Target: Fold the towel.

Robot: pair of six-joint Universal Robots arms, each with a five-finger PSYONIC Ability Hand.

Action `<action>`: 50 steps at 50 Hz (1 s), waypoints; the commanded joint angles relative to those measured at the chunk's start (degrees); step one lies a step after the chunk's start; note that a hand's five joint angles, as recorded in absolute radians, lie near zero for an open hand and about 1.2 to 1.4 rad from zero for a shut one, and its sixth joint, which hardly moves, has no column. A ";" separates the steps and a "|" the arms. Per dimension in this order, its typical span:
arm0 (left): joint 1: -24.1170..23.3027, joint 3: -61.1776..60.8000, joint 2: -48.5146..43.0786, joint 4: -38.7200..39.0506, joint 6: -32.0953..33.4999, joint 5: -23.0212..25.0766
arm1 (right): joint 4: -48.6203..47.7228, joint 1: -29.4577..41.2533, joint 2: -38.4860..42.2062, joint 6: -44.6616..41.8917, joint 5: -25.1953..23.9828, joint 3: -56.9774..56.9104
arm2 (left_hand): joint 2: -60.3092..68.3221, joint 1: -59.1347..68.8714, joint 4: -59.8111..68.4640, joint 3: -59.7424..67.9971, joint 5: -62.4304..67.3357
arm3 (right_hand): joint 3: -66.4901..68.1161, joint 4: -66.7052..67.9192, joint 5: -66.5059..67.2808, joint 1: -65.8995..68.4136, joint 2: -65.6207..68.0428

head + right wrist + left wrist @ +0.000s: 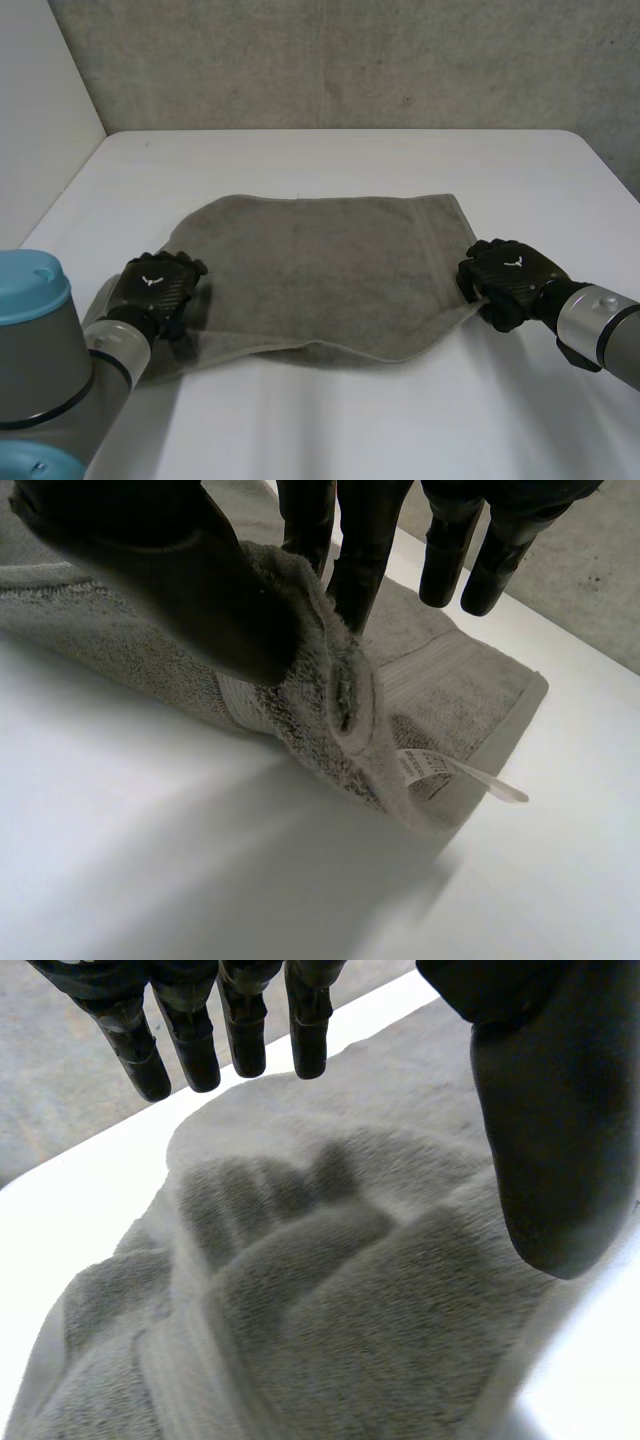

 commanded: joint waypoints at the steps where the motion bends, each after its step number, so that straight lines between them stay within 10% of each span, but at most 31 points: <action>1: -0.25 -1.44 2.40 -4.01 -5.55 4.99 | -0.01 0.13 0.11 -0.25 0.10 -0.02 | -1.72 -3.30 -3.00 -2.53 -1.31 | -0.36 -0.37 3.91 4.80 5.53; 13: -1.13 -0.65 -3.14 -2.88 -7.58 3.42 | -0.01 0.30 0.02 -0.25 0.10 0.16 | -2.40 -3.98 -3.00 -2.53 -1.98 | -0.36 -0.37 3.91 4.80 5.53; 31: -5.70 3.92 -10.79 7.67 -7.93 -14.06 | -0.10 0.30 0.02 -0.25 0.10 0.42 | -3.24 -4.82 -3.00 -2.53 -2.82 | -0.36 -0.37 3.91 4.80 5.53; 50: 2.12 2.34 -9.12 7.05 -7.23 -13.46 | -0.18 -0.14 0.02 0.10 0.18 0.25 | -3.24 -4.82 -3.00 -2.53 -2.82 | -0.36 -0.37 3.91 4.80 5.53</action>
